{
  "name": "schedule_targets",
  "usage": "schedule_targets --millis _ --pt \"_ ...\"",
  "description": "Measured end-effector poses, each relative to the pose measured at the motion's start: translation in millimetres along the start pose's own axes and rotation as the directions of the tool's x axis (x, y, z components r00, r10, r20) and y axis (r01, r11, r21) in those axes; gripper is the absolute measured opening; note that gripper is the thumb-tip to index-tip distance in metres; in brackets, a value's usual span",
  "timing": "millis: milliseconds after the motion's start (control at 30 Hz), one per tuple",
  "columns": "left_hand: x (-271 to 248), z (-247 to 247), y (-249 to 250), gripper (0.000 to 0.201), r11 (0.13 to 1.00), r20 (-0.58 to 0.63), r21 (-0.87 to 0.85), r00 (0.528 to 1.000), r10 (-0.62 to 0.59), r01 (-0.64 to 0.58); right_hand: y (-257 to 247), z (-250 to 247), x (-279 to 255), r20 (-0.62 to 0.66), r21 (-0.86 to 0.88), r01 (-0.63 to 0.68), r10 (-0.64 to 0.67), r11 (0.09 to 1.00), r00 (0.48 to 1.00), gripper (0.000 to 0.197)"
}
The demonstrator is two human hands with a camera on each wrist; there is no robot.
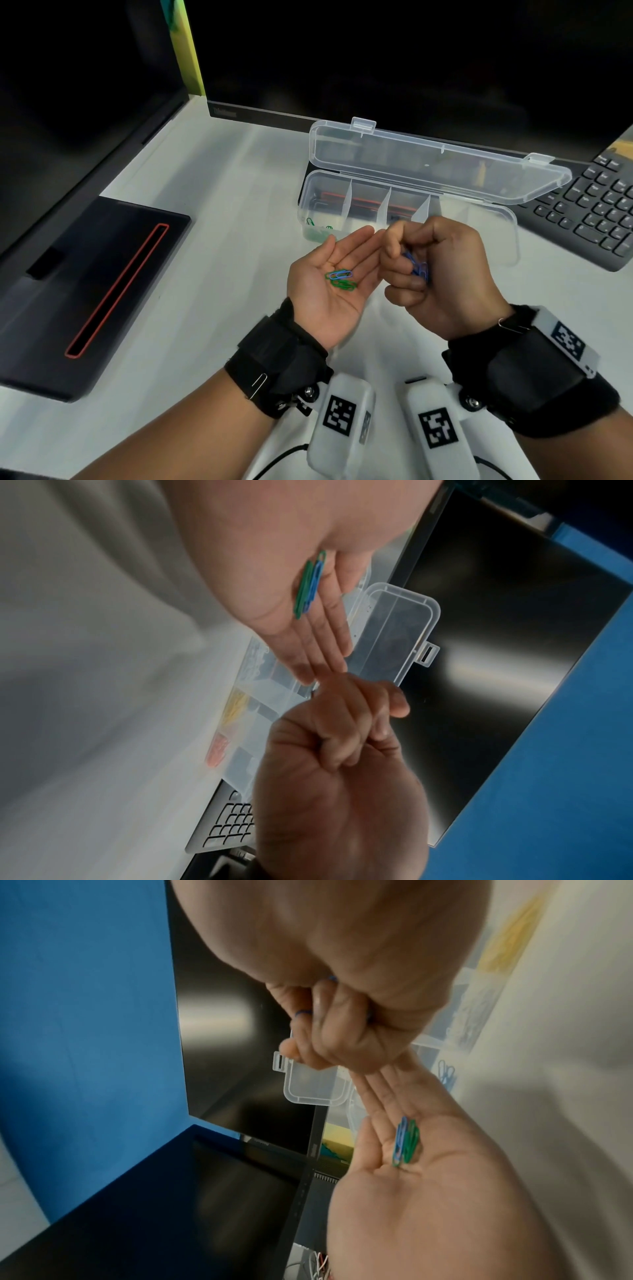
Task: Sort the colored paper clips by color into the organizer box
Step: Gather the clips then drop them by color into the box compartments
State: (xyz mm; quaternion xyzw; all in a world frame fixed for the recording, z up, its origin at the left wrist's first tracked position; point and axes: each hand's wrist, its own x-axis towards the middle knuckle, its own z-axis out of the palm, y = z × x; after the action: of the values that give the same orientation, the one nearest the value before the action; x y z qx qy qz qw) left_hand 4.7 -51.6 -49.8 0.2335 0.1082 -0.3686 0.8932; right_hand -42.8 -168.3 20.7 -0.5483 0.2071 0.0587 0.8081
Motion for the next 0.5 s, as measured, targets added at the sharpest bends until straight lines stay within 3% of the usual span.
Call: schedule_targets --millis 67,167,233,300,367,433,500 --pt "0.5 0.4 -0.3 0.042 1.0 0.007 -0.006 1.0 0.004 -0.004 0.7 2.0 0.4 0.011 -0.08 -0.022 0.023 0.997 1.0 0.028" --pt "1.4 0.4 -1.4 0.046 0.999 -0.006 -0.035 1.0 0.008 -0.008 2.8 8.6 -1.3 -0.03 -0.411 0.039 -0.057 0.911 0.998 0.02" --pt "1.8 -0.2 -1.7 0.047 0.999 -0.012 -0.037 1.0 0.004 -0.004 5.7 10.5 -2.1 -0.002 -0.631 0.153 -0.198 0.761 0.98 0.016" --pt "0.8 0.4 -1.6 0.046 1.0 -0.015 -0.011 1.0 -0.008 0.007 11.1 10.1 -0.4 0.077 -0.818 0.239 -0.313 0.522 0.947 0.013" --pt "-0.5 1.4 -1.7 0.046 1.0 -0.009 0.019 1.0 -0.021 0.021 17.6 9.6 2.0 0.12 -0.933 0.223 -0.341 0.282 0.933 0.01" --pt "-1.7 2.4 -2.4 0.045 0.998 -0.013 0.048 0.999 -0.035 0.035 22.2 9.7 3.1 0.114 -0.971 0.177 -0.342 0.16 0.933 0.009" --pt "-2.2 2.1 -3.0 0.045 0.997 -0.026 0.061 0.999 -0.044 0.045 25.4 9.5 3.0 0.113 -0.98 0.166 -0.371 0.113 0.922 0.009"
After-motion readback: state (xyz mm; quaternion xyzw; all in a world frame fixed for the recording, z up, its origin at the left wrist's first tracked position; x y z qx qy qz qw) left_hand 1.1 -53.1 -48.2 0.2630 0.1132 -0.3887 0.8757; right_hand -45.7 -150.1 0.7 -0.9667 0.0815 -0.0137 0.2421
